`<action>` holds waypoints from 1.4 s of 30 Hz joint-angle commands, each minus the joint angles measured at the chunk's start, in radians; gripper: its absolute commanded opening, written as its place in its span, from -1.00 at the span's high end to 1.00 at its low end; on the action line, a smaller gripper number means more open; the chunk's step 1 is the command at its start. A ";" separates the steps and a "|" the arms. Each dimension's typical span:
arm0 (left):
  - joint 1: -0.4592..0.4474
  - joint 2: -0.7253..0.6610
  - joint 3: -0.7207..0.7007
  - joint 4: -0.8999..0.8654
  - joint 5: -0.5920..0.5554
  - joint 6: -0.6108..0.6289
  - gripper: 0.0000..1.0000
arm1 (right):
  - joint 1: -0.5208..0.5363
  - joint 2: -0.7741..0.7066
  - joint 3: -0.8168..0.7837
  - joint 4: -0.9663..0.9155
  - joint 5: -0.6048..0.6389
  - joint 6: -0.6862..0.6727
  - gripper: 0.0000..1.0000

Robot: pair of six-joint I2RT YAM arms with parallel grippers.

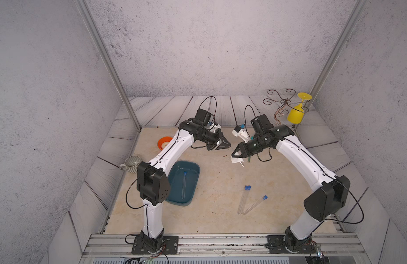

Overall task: Wipe the exteriors of test tubes
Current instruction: Wipe the dirt from the test tube.

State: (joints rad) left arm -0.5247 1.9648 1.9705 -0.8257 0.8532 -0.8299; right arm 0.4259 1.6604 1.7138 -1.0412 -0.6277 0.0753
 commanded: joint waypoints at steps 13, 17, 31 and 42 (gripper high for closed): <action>0.006 0.005 0.042 -0.059 0.000 0.043 1.00 | -0.142 -0.002 0.022 0.041 -0.077 0.082 0.65; 0.005 -0.001 0.046 -0.056 0.001 0.037 1.00 | -0.140 0.110 0.070 0.007 -0.073 0.087 0.70; 0.005 0.017 0.054 -0.057 -0.033 0.038 1.00 | -0.077 0.111 0.048 0.054 -0.179 0.182 0.71; 0.014 0.007 0.056 -0.080 -0.055 0.061 1.00 | -0.116 0.036 -0.048 0.142 -0.263 0.308 0.71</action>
State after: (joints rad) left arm -0.5228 1.9682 2.0033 -0.8879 0.8112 -0.7990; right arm 0.3355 1.7752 1.6886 -0.9379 -0.8364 0.3264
